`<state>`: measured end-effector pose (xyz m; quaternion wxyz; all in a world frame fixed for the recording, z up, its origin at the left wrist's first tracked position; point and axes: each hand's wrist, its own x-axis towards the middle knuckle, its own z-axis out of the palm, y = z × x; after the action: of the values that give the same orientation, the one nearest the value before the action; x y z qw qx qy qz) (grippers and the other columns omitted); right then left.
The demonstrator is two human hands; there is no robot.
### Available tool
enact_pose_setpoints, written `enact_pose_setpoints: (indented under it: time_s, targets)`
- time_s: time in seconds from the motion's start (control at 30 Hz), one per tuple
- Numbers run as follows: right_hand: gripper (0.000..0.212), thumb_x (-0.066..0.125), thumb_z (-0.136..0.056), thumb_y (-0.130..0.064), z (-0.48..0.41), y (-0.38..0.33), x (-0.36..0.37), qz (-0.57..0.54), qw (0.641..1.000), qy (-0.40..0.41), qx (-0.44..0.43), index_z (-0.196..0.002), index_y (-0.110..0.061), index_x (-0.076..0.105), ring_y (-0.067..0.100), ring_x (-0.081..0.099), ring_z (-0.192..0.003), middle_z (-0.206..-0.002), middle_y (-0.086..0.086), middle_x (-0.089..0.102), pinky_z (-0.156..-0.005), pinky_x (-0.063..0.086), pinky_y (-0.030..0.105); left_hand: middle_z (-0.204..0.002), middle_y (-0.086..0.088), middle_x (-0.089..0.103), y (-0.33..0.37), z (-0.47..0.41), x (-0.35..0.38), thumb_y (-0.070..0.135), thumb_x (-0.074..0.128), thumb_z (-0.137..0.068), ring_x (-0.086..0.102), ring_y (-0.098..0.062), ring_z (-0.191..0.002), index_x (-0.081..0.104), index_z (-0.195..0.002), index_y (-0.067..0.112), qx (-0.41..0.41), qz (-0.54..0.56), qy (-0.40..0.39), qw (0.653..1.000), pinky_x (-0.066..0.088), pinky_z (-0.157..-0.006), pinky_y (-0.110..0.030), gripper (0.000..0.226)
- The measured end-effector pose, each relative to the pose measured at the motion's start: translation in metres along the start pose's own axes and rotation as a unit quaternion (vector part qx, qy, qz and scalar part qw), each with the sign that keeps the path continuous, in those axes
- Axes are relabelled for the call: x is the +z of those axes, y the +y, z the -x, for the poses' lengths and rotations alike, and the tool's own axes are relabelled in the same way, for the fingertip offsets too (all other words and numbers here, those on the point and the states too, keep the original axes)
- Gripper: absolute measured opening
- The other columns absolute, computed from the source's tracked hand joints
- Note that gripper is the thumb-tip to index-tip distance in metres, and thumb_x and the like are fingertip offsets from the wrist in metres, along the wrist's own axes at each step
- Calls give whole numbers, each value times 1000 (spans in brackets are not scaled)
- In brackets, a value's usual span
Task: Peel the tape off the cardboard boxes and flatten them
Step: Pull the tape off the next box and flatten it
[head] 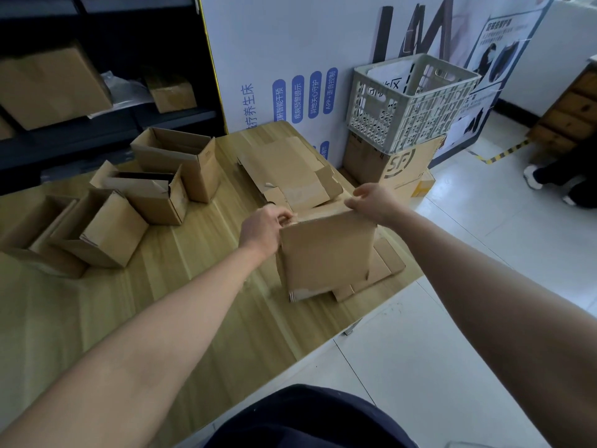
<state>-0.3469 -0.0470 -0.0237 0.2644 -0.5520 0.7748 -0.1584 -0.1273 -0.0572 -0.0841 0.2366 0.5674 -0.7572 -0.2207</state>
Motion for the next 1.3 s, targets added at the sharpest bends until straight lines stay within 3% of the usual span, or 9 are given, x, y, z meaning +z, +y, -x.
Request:
enact_pose_setpoints:
  time_s: [0.13,0.23,0.43,0.53,0.63,0.73,0.87,1.13,1.3]
  targets:
    - [99,65,-77,-60,-1,-20,6,-86,995,48,30,-151,-17,14,33,39,-133,-151,13,29,-104,41,48,-112,-4,55,0,-14,-6,46,74,-75,56,-21,-102,64,-102,21,-46,28,56,997,50,-85,-37,38]
    - [103,67,-77,-58,6,-41,13,-176,979,-24,99,-152,-19,8,36,44,-126,-150,13,31,-88,52,52,-107,-3,49,4,-16,-6,47,76,-71,55,-19,-93,56,-100,18,-85,73,64,992,48,-84,-30,45]
    - [28,53,-94,-23,11,-61,24,-173,976,-85,103,-114,-4,50,28,62,-93,-112,13,58,-58,57,33,-83,0,53,10,-6,-2,50,75,-72,53,-18,-71,38,-91,14,-157,139,-44,977,38,-50,-27,56]
    - [12,45,-92,-7,8,-57,20,-33,998,-29,50,-98,1,53,28,63,-70,-86,14,58,-61,59,37,-104,-10,54,8,0,-3,40,75,-77,58,-20,-81,39,-114,13,-153,265,-116,945,55,-58,-34,58]
    - [6,46,-90,-5,6,-52,21,102,995,-8,13,-93,-6,50,27,57,-78,-82,8,51,-71,56,36,-130,-4,34,7,3,-8,30,70,-82,49,-29,-112,39,-135,34,-35,165,-172,971,46,-99,-48,61]
    - [5,49,-91,-8,2,-51,25,137,991,0,-8,-94,-8,53,27,56,-81,-87,8,52,-70,52,35,-134,14,27,16,8,-14,35,66,-85,27,-18,-129,56,-125,38,59,44,-247,966,23,-116,-42,41]
    - [6,51,-93,-12,-4,-48,28,133,991,9,-15,-93,-9,55,25,56,-78,-86,7,54,-62,47,31,-141,12,37,26,9,-13,37,68,-83,19,-15,-131,57,-124,33,165,-114,-269,942,18,-110,-39,42]
    - [9,48,-90,-8,-4,-46,48,146,988,-11,-47,-85,-6,55,25,57,-73,-80,7,54,-55,45,30,-78,8,42,30,12,1,17,65,-85,38,-18,-93,44,-79,13,183,-153,-304,922,37,-90,-38,22]
    - [12,46,-91,-7,-2,-44,49,149,987,-5,-55,-81,-6,53,24,55,-70,-74,6,51,-49,40,27,-89,0,48,26,13,0,17,62,-88,37,-18,-95,45,-80,11,180,-143,-316,921,31,-85,-34,20]
